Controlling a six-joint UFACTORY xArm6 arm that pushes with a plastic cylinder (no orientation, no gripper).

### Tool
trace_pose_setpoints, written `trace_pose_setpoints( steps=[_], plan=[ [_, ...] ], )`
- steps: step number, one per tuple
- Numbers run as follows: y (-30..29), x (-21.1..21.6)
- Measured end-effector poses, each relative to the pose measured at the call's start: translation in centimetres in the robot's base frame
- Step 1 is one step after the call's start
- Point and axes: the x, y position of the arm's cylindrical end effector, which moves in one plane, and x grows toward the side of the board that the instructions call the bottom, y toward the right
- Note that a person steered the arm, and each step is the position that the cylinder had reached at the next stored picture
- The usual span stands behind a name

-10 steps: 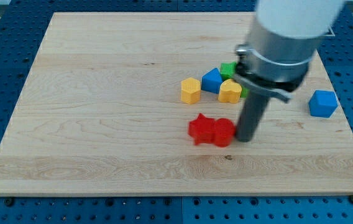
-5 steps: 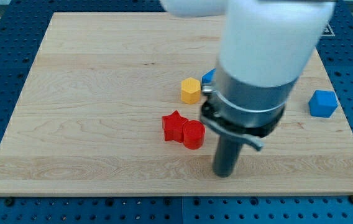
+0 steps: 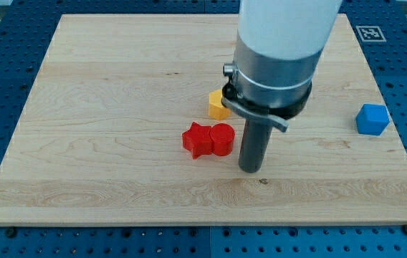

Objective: Push the red blocks diagonal to the bottom left of the yellow hexagon

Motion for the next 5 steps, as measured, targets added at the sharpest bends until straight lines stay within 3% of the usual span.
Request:
trace_pose_setpoints(
  steps=[2, 5],
  plan=[
    [-2.3, -3.9],
    [0.4, -1.5]
  ],
)
